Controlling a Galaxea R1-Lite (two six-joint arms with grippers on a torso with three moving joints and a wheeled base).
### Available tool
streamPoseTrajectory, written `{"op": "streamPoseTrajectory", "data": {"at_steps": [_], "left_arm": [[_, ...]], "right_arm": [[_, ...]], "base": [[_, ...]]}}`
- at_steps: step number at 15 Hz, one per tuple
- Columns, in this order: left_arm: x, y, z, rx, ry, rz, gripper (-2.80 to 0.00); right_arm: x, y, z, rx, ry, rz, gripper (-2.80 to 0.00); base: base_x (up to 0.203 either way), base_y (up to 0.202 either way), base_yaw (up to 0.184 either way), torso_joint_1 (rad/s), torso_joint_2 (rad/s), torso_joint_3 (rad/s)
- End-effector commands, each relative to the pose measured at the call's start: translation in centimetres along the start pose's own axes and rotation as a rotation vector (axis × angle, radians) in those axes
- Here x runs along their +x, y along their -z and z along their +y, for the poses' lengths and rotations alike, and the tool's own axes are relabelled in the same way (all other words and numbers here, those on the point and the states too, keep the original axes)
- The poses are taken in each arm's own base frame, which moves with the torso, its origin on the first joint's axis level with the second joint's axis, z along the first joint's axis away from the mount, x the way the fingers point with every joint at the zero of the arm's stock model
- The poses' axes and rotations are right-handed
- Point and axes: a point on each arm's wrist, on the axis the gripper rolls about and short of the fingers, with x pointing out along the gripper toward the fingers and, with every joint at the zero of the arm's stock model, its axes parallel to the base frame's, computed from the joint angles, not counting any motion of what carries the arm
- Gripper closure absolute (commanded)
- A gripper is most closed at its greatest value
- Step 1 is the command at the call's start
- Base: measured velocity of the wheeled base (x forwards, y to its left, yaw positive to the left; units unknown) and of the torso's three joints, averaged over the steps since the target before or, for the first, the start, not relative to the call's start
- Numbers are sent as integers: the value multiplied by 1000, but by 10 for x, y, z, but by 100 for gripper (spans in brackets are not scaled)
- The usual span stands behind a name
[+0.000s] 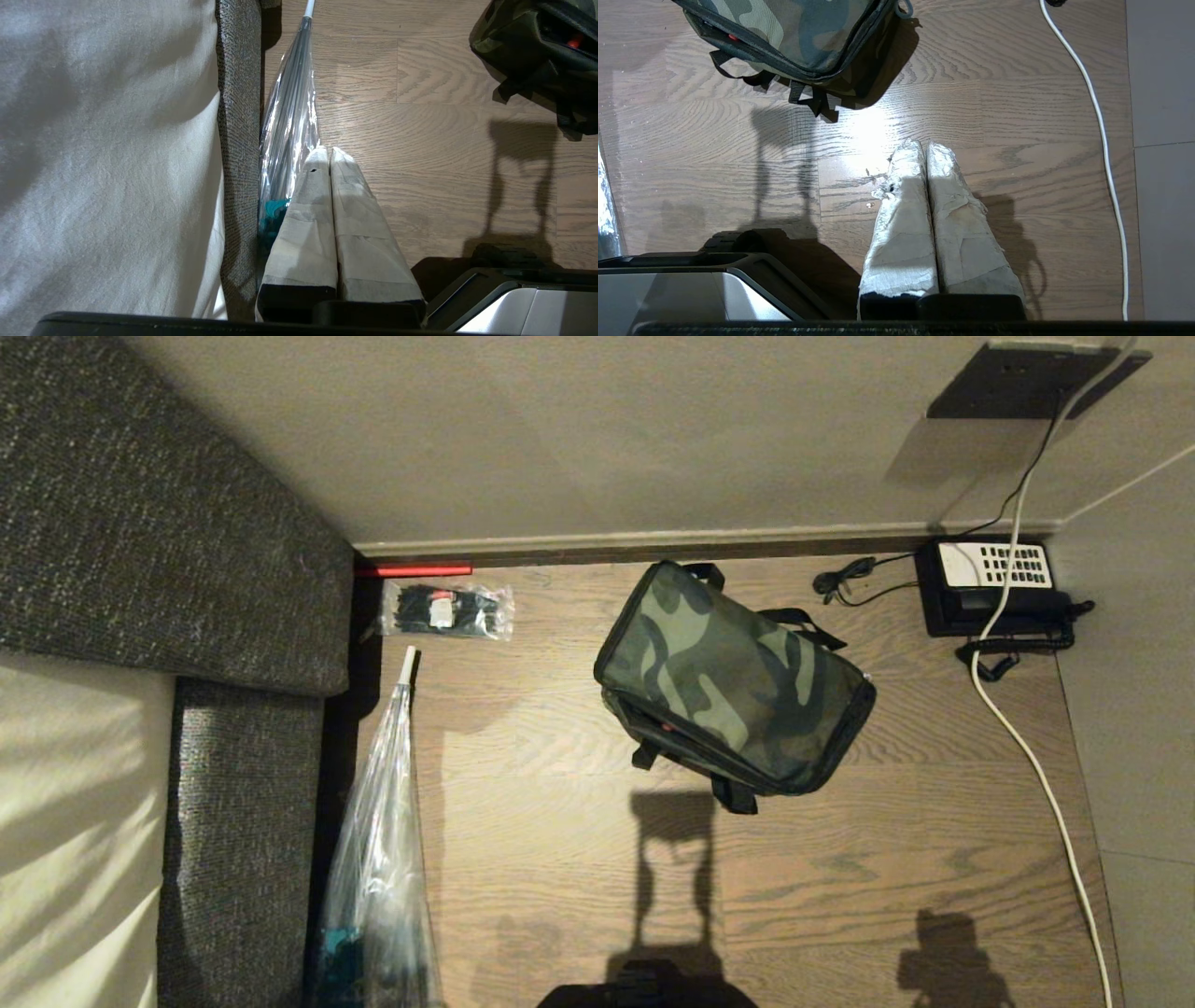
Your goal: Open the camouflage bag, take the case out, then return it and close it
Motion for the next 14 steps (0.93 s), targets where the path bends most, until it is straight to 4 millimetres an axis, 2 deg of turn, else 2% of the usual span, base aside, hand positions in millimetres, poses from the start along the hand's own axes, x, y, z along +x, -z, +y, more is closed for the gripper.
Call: {"op": "streamPoseTrajectory", "data": {"at_steps": [1, 9, 14], "left_arm": [[0, 0, 0, 1, 1, 2, 0], [0, 1, 0, 70, 15, 7, 0], [0, 1, 0, 70, 15, 7, 0]], "right_arm": [[-2, 0, 0, 0, -1, -24, 0], [-2, 0, 0, 0, -1, -24, 0], [-2, 0, 0, 0, -1, -25, 0]], "base": [[0, 0, 0, 0, 0, 0], [0, 0, 0, 0, 1, 4], [0, 0, 0, 2, 4, 166]]}}
